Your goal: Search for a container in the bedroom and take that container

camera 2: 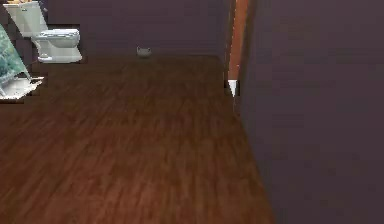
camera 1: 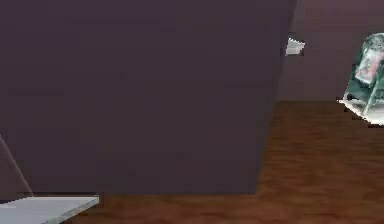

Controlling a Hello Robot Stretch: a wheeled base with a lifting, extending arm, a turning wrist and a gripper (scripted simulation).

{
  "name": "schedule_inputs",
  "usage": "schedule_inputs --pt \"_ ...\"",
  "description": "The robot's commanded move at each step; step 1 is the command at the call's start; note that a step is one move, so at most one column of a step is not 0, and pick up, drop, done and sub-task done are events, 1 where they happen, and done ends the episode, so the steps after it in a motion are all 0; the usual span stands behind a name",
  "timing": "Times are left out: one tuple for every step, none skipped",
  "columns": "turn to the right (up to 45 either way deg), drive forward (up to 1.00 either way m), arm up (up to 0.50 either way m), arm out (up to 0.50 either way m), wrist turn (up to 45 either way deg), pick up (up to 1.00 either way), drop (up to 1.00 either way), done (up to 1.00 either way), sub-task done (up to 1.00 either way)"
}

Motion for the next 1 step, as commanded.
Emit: schedule_inputs --pt "45.0 0.0 0.0 0.0 0.0 0.0 0.0 0.0 0.0"
